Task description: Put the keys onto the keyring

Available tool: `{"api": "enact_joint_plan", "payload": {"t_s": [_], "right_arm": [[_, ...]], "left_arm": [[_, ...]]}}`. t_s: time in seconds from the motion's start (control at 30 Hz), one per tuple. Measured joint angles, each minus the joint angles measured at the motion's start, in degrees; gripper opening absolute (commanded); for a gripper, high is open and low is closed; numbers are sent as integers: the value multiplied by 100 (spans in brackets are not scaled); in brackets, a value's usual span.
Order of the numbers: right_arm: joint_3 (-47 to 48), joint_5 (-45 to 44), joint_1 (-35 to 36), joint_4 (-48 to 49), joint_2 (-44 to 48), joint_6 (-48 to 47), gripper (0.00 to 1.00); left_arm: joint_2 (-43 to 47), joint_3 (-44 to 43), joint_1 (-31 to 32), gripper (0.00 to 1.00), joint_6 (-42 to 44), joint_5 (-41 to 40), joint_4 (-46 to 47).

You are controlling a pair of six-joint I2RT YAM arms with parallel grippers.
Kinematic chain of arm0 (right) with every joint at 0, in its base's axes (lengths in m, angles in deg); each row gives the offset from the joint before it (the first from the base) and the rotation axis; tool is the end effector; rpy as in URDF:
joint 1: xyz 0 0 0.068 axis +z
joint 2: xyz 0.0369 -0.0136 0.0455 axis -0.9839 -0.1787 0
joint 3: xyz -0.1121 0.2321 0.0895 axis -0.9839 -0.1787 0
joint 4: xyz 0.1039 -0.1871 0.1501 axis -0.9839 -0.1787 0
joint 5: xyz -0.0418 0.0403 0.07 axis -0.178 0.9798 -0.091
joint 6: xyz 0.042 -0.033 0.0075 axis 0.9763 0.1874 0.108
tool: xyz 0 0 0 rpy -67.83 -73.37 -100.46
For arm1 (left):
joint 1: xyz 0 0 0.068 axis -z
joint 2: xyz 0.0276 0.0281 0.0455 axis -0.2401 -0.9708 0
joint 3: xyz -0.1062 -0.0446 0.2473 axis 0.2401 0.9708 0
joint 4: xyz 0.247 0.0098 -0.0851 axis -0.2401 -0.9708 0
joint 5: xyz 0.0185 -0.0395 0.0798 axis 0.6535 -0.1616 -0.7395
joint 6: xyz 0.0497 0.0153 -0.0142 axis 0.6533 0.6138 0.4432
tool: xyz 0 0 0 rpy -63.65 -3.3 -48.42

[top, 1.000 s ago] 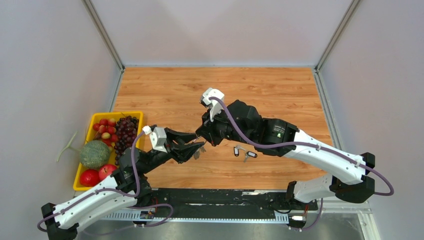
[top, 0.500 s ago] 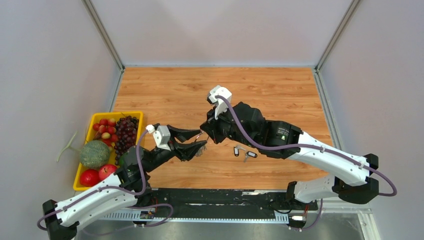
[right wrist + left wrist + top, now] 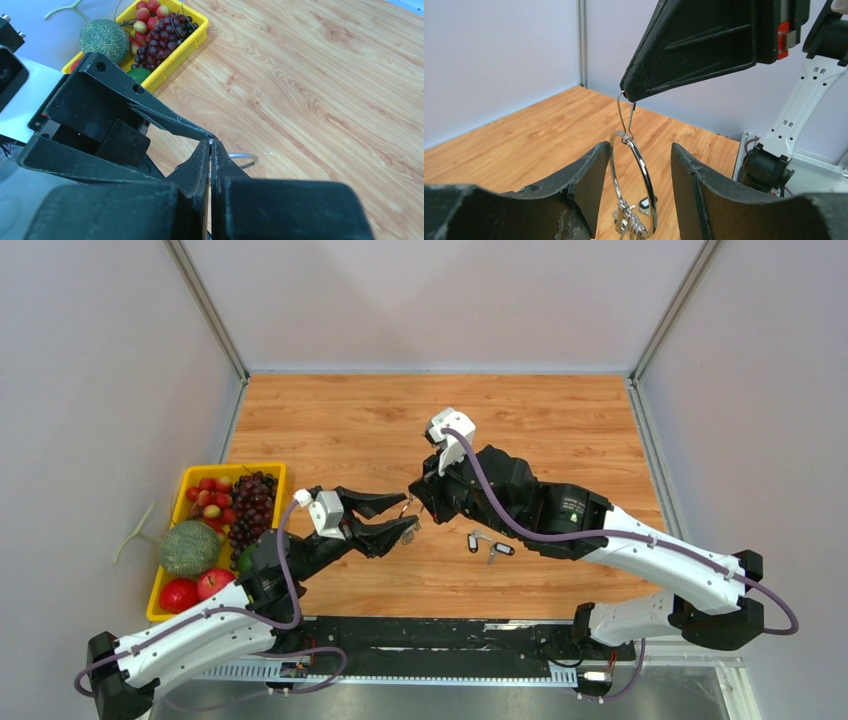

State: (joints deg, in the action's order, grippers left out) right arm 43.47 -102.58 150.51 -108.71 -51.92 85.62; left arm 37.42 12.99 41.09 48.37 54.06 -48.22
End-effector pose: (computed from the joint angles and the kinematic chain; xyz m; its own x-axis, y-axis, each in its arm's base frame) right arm 0.0963 0.2415 0.4427 -0.3417 -0.1716 -0.9240 -0.7290 0.6689 0.1453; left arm 0.0843 -0.1259 0.3093 0.0155 -0.3501 -0.9366 0.8840 0.4425 -0.1507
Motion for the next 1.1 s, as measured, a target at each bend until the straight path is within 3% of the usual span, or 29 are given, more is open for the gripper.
{"api": "enact_joint_plan", "payload": {"t_s": [0.63,1.1], "right_arm": [[-2,-175,57,7,-66,144,0],[0,-223,81,9,-157,142,0]], "left_arm": [[-354,-109,0,59,280,61,487],[-557,-179,0,47,431,72,702]]}}
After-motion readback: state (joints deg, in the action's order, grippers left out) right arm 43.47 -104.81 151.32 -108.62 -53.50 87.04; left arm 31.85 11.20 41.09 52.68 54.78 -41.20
